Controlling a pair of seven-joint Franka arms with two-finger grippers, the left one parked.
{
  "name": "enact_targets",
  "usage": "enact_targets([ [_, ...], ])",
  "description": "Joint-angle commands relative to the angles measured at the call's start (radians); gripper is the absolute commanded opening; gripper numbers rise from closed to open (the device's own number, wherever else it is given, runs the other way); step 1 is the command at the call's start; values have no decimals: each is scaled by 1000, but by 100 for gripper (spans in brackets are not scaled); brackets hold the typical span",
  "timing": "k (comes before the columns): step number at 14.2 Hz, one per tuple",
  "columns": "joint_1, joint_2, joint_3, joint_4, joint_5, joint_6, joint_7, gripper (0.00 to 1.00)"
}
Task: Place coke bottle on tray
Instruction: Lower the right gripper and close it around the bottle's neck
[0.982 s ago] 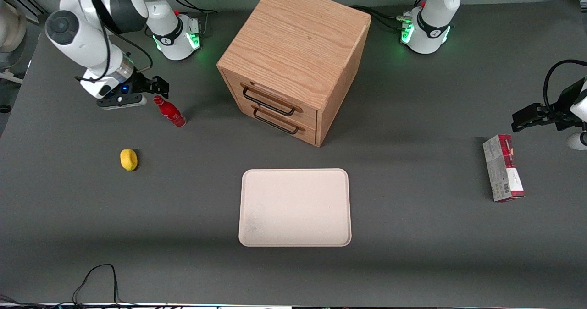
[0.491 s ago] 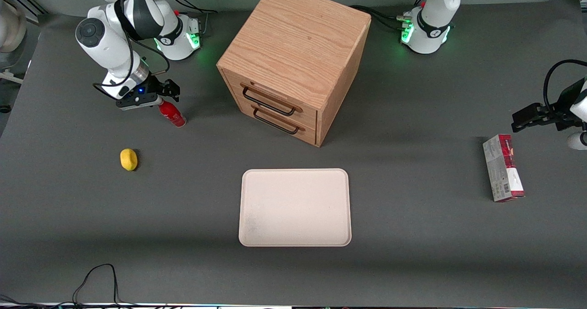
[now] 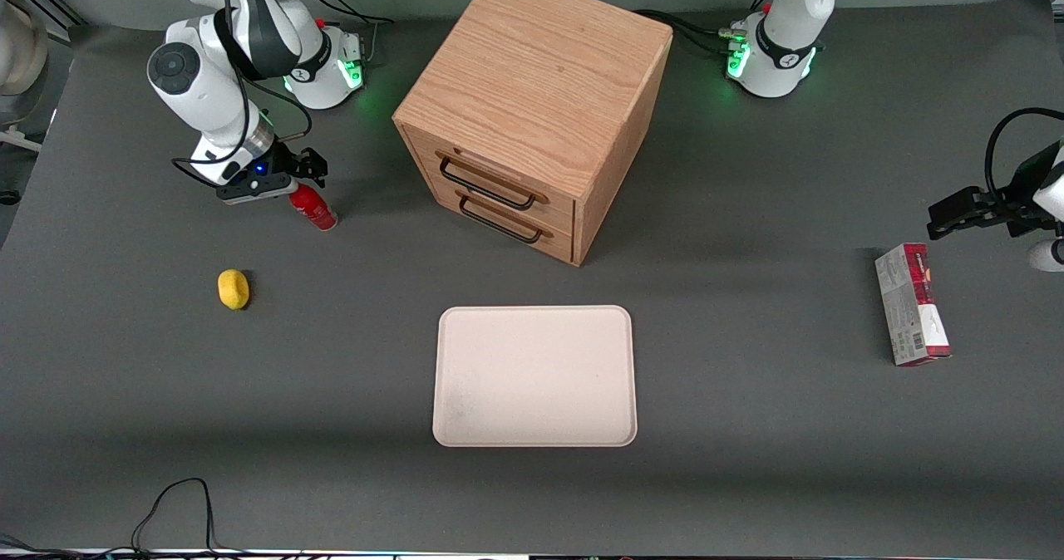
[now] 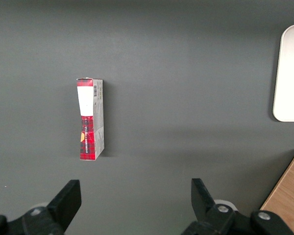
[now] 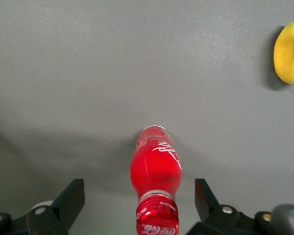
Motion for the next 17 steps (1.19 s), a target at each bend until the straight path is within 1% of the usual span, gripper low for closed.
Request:
enact_targets([
  [1,-7,4,-18,-28,-31,22,-51,91],
  [2,-7,7,-35,-28,-57,10,-56,84],
  [3,-5,7,-64,-27,-78,2,-56,73],
  [4,-5,9,-70,-27,-85,-3,-56,64],
  [5,-5,9,-73,-25,-85,-12,-56,55],
  [7,-5,9,-75,-22,-85,-29,-53,29],
  [9,-2,15,-75,-18,-83,-30,-40,8],
  [10,-2,22,-75,-13,-83,-30,-39,0],
  [12,-3,32,-75,4,-82,-39,-36,0],
  [17,-5,35,-92,137,-69,-190,-23,0],
])
